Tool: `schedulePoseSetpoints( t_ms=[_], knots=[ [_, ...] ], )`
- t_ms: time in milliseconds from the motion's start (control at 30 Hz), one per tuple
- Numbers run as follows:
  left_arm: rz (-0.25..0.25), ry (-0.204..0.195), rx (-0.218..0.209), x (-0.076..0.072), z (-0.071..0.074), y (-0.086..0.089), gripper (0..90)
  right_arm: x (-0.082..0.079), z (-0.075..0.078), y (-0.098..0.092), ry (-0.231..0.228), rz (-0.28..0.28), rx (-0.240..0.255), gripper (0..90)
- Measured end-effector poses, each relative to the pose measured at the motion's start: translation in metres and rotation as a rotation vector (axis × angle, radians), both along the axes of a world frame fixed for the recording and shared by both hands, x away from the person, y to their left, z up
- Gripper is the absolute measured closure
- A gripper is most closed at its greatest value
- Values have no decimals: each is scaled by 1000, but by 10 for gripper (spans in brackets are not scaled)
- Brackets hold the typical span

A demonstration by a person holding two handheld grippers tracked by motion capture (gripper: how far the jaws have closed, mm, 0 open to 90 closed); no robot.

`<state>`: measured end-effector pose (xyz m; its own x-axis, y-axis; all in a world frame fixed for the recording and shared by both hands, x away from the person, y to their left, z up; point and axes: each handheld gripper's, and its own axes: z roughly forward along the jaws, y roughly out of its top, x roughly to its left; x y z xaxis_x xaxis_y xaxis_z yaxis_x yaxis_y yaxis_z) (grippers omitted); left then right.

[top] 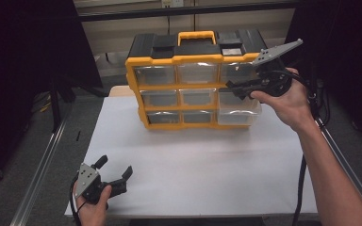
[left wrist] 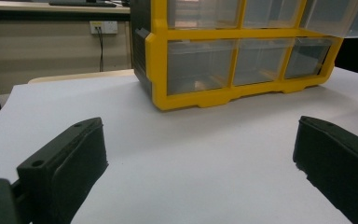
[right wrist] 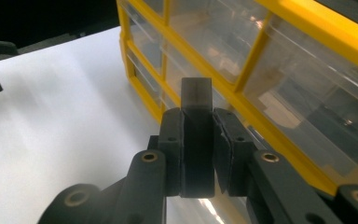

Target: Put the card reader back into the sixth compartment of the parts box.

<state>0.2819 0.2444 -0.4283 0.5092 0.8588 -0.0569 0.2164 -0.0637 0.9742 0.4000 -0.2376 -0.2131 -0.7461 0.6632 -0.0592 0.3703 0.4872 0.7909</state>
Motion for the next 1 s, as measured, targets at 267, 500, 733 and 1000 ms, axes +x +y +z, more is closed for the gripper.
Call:
schedulePoseSetpoints(
  t_ms=[267, 500, 733, 1000],
  knots=[
    [-9, -6, -1, 0, 0, 0, 26, 10, -4, -5, 35, -25, -37, 739],
    [-15, -6, -2, 0, 0, -2, 26, 17, -12, -3, 88, -28, -80, 739],
    [-13, -6, 4, 0, 0, -1, 26, 23, -18, -4, 140, -20, -123, 739],
    [-16, 1, 5, 0, -1, -3, 26, 33, -22, -7, 198, -26, -164, 739]
  ],
)
